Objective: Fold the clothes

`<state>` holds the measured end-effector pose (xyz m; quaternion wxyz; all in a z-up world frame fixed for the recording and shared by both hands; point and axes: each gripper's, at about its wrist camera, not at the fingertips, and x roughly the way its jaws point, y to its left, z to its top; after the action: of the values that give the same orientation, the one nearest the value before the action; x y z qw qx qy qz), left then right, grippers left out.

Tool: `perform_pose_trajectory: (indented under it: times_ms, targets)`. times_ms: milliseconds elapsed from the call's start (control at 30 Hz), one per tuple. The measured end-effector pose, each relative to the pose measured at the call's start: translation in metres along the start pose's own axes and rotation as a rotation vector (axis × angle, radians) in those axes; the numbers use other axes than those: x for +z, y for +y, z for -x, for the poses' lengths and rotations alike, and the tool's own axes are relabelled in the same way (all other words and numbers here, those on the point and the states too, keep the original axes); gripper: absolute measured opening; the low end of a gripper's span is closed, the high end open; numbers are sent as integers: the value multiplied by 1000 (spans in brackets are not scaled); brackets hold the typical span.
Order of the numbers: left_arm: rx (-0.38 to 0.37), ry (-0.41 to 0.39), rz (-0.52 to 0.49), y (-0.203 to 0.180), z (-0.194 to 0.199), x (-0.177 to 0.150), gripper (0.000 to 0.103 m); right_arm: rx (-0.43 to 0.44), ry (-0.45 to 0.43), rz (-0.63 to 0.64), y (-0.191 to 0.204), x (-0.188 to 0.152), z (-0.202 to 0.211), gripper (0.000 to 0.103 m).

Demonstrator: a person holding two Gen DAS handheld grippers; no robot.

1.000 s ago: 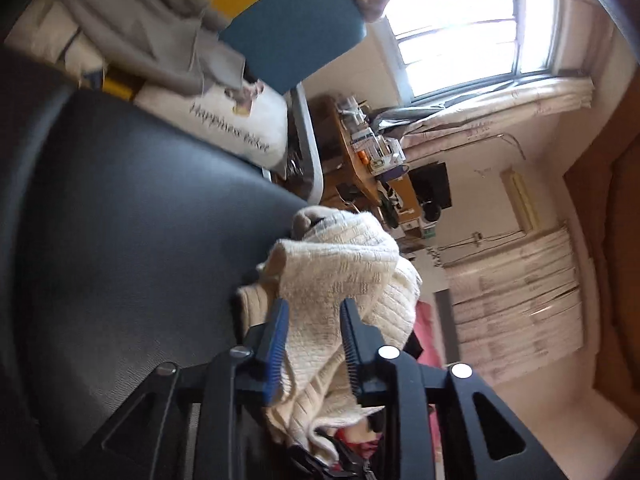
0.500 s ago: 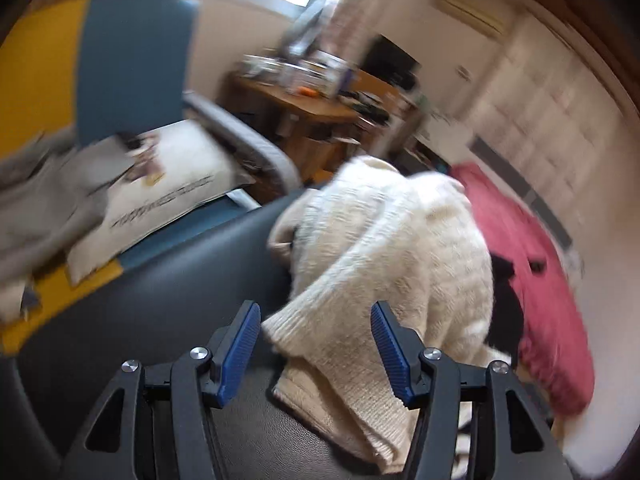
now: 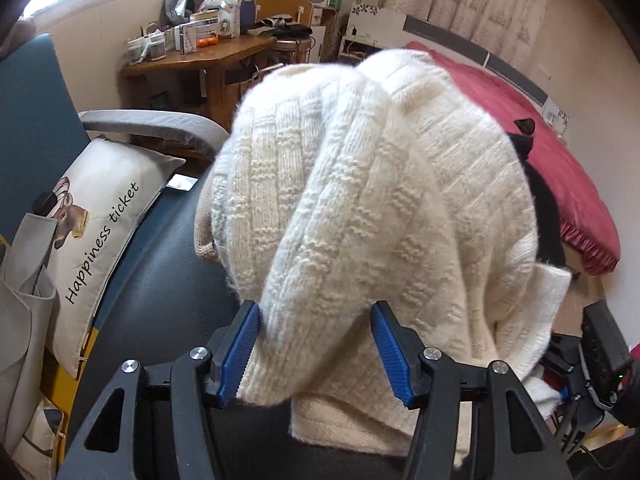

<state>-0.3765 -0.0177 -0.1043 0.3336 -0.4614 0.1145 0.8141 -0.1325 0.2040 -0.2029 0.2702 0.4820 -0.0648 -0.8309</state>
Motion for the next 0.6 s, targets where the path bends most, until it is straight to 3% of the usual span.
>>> perform_pose_trajectory:
  times_ms: [100,133,200,267,400,600]
  targets:
    - [50,-2,-32,-8,-6,-3,54,-8,-1,5,4,0,-1,103]
    - [72,-4,-38,-11,-7,-4,49,-10,-1,6,5,0,-1,103]
    - [123,-15,-49,-18,-6,-7,21,-15,-2,9,8,1,-1,103]
    - [154,-38,-49,-24,-2,-12,15,-19,-3,10,8,0,0,103]
    - [207,-95,-16,-35,17,-22,12,-28,-4,4,12,4,-4,103]
    - [231,-257,168,-30,106,-49,9,-48,21,-25,0,3,7,103]
